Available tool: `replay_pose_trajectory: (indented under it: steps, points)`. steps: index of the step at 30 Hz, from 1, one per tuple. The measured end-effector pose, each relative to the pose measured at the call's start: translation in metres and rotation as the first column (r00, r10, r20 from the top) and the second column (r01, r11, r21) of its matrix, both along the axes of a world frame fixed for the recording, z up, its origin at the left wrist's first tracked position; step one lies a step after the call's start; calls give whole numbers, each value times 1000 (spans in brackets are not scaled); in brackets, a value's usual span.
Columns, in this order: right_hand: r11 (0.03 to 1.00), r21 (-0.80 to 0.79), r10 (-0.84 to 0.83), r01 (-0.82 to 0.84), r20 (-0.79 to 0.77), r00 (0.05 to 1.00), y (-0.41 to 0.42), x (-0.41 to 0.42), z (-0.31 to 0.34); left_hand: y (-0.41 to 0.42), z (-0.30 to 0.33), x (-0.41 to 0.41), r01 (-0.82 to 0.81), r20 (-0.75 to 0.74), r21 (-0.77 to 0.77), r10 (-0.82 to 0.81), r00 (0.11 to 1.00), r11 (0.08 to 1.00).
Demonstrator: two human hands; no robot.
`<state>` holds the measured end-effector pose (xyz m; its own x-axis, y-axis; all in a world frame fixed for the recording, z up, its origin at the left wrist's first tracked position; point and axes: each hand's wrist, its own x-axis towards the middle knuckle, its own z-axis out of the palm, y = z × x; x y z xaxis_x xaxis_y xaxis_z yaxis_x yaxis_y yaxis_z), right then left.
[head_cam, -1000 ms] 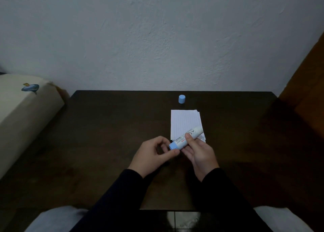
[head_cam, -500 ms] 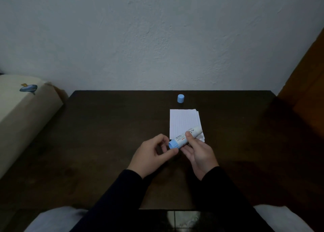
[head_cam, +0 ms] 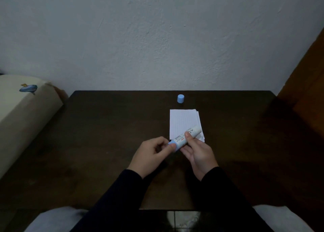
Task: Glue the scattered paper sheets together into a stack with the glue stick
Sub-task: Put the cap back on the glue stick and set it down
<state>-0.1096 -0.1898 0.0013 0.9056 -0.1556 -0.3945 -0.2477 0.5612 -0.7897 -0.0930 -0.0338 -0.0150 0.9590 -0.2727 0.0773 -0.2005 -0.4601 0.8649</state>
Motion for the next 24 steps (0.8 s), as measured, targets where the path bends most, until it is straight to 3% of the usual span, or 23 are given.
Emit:
replay_pose_trajectory:
  steps: [4, 12, 16, 24]
  points:
    - [1000, -25, 9, -8, 10, 1000, 2, 0, 0, 0, 1, -1, -26, -106, 10, 27, 994, 1000]
    - [1000, -12, -9, 9, 11, 1000, 0, 0, 0, 0, 2, -1, 0, -16, 84, 2, 1000, 996]
    - [1000, -18, 19, -18, 24, 1000, 2, -1, -1, -2, 0, -1, -28, -98, -18, 26, 995, 999]
    - [999, -34, -3, 3, -16, 1000, 0, 1, -2, 2, 0, 0, 16, -74, 65, -12, 997, 998]
